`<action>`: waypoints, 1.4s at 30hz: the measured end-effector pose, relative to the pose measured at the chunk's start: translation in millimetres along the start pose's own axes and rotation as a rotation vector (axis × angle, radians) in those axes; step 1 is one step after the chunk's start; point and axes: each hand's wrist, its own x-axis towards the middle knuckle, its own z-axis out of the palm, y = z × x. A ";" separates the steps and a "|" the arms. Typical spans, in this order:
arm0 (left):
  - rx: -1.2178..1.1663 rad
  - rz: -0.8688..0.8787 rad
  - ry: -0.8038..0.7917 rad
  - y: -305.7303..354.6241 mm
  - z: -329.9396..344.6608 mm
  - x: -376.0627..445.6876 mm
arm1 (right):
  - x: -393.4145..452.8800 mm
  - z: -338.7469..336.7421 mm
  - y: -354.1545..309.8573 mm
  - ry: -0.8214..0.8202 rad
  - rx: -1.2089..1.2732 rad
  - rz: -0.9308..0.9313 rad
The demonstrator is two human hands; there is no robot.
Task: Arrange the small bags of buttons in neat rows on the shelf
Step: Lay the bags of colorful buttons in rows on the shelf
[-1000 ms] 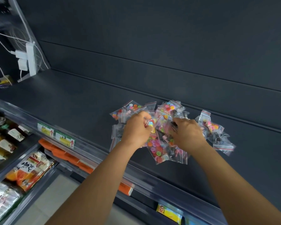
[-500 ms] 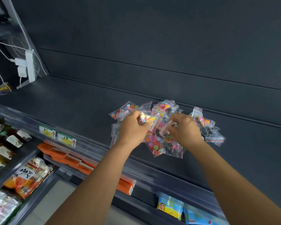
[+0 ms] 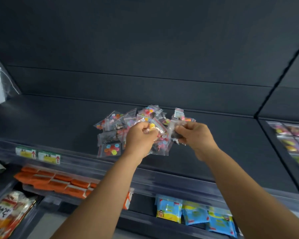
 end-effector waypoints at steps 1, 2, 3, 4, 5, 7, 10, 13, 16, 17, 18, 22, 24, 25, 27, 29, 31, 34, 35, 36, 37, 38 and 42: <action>0.010 0.004 -0.003 1.4 4.1 -3.1 | -2.5 -5.6 1.8 -0.002 -0.007 0.017; 0.025 0.006 -0.005 2.4 7.5 -5.7 | -4.4 -10.1 3.9 -0.004 -0.025 0.032; 0.046 0.010 -0.001 2.8 10.4 -8.0 | -6.3 -14.5 6.7 -0.002 -0.064 0.040; 0.073 0.011 0.002 2.5 13.0 -9.8 | -7.5 -17.9 10.2 0.006 -0.131 0.037; 0.099 0.005 0.006 2.5 14.9 -11.6 | -8.0 -20.4 14.0 0.014 -0.219 0.020; 0.133 -0.020 0.020 0.6 16.6 -14.7 | -7.2 -21.6 18.9 -0.001 -0.371 -0.011; 0.134 -0.053 0.063 -2.8 14.3 -19.8 | -3.5 -18.3 24.5 -0.060 -0.549 -0.043; 0.141 -0.072 0.156 -6.7 4.3 -22.9 | -0.1 -13.8 31.2 -0.075 -0.733 -0.119; 0.144 -0.087 0.231 -11.1 -7.7 -25.2 | 0.2 -7.2 33.8 -0.017 -0.807 -0.291; 0.147 -0.093 0.247 -12.6 -10.7 -25.9 | -0.8 -2.8 31.6 -0.016 -0.795 -0.369; 0.147 -0.101 0.255 -13.8 -12.8 -26.5 | -1.5 2.3 29.0 -0.038 -0.789 -0.437; 0.141 -0.133 0.244 -18.5 -14.0 -30.2 | 1.9 23.0 27.9 -0.176 -1.098 -0.474; 0.142 -0.136 0.235 -20.2 -14.1 -31.4 | 4.9 26.7 29.4 -0.202 -1.227 -0.423; 0.141 -0.137 0.228 -21.0 -14.7 -31.4 | 6.3 26.9 29.9 -0.203 -1.229 -0.402; 0.142 -0.140 0.215 -23.3 -16.6 -30.9 | 9.5 25.7 28.7 -0.206 -1.192 -0.375; 0.146 -0.140 0.209 -25.3 -18.9 -30.4 | 12.6 24.1 25.9 -0.219 -1.188 -0.340; 0.139 -0.137 0.202 -27.1 -20.6 -29.5 | 15.7 23.4 24.0 -0.222 -1.221 -0.315; 0.134 -0.127 0.187 -27.9 -22.1 -27.7 | 18.6 24.8 22.0 -0.228 -1.234 -0.284; 0.134 -0.120 0.184 -28.0 -22.5 -26.9 | 19.1 25.8 21.3 -0.233 -1.234 -0.294; 0.135 -0.112 0.180 -28.2 -23.0 -26.1 | 19.6 26.9 20.5 -0.232 -1.219 -0.311; 0.136 -0.104 0.175 -28.3 -23.5 -25.1 | 19.6 27.9 19.9 -0.216 -1.177 -0.332; 0.136 -0.099 0.170 -28.4 -23.9 -24.2 | 19.6 28.9 19.6 -0.190 -1.125 -0.350; 0.125 -0.090 0.149 -30.1 -24.4 -20.8 | 22.9 31.0 24.3 -0.142 -1.158 -0.347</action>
